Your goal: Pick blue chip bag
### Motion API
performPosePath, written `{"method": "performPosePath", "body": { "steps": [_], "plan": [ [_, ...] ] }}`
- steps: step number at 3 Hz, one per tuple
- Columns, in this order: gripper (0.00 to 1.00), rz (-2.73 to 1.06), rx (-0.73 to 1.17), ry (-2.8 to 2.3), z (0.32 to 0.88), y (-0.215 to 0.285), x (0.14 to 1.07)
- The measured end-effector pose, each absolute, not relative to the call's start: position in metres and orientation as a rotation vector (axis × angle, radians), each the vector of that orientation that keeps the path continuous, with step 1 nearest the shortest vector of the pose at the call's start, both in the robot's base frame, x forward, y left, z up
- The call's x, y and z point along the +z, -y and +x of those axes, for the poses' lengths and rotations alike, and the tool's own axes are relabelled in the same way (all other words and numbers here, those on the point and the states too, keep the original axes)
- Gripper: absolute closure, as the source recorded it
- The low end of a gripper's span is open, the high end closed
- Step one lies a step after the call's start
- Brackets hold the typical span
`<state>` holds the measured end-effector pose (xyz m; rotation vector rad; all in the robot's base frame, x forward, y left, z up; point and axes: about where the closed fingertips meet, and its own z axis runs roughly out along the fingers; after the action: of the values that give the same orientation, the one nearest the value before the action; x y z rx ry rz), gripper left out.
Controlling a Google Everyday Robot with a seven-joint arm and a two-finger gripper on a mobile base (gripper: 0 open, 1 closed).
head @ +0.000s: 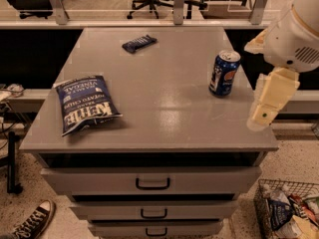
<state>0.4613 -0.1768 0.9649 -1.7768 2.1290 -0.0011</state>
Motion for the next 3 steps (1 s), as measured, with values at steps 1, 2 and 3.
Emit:
{"method": "performPosePath", "body": {
  "steps": [1,2,3],
  "plan": [
    [0.00,-1.866,0.151,-1.956,0.491,0.108,0.950],
    [0.00,-1.890,0.329,-1.776,0.509,0.026,0.942],
    [0.00,-1.890,0.328,-1.776,0.509,0.026,0.942]
  ]
}}
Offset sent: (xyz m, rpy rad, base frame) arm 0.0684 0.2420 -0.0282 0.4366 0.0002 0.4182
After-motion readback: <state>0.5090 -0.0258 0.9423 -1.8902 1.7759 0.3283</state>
